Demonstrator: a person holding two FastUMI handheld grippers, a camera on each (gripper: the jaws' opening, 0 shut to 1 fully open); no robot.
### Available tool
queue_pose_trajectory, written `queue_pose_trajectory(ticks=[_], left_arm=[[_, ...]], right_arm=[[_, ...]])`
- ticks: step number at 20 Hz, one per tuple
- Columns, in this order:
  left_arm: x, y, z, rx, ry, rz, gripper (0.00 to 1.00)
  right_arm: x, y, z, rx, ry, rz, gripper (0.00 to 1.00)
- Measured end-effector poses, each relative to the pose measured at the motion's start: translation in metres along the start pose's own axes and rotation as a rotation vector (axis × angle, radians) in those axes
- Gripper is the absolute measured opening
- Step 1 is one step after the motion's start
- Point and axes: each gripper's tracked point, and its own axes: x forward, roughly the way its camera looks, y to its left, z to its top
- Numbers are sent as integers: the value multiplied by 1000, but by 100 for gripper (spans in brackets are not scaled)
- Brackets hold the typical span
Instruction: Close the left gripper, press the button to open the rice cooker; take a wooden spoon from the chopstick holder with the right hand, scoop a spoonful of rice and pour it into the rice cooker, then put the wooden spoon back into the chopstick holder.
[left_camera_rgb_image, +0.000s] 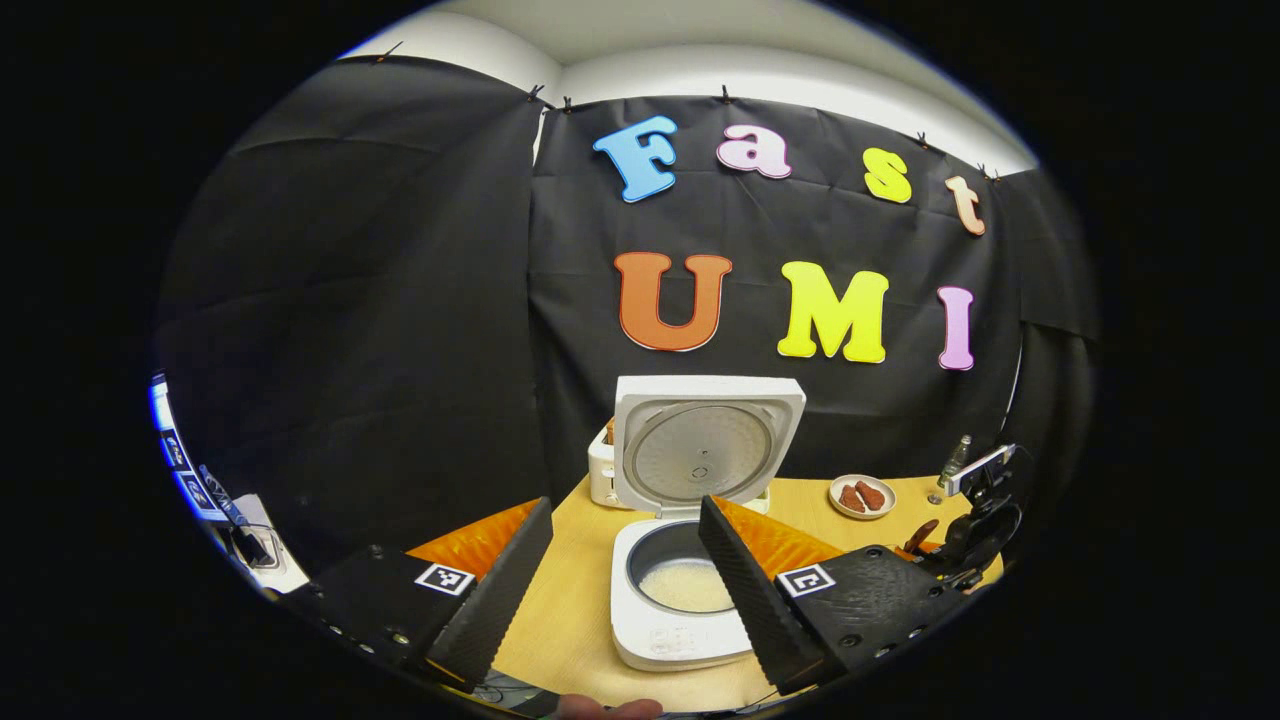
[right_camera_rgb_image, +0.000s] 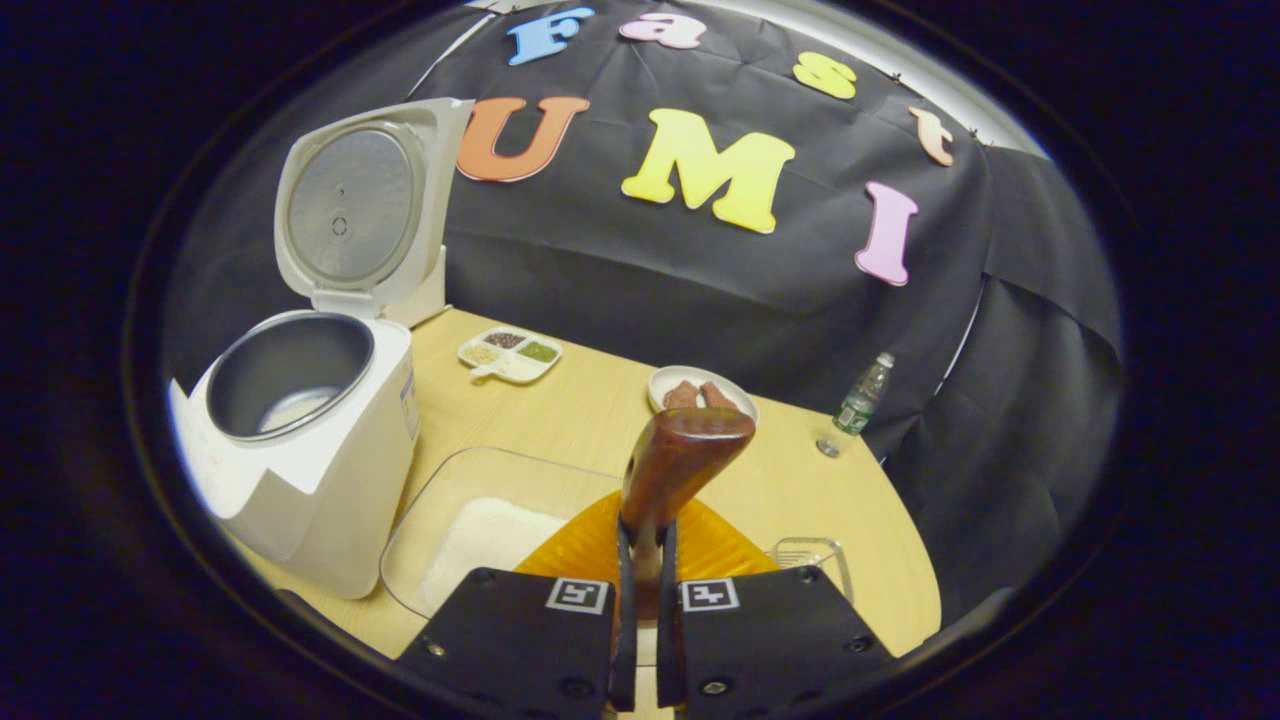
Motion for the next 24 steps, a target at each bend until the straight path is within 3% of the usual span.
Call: queue_pose_trajectory(ticks=[5, 12, 15, 24], left_arm=[[-2, 2, -5, 7, 15, 8, 94], [-7, 5, -6, 13, 23, 32, 94], [-7, 1, -8, 12, 23, 36, 94], [-4, -30, -1, 6, 17, 14, 94]], right_arm=[[0, 38, -4, 155, 30, 144, 13], [-7, 58, -1, 538, 131, 284, 13], [-8, 52, -2, 704, 188, 326, 13], [-6, 4, -14, 1043, 230, 371, 13]])
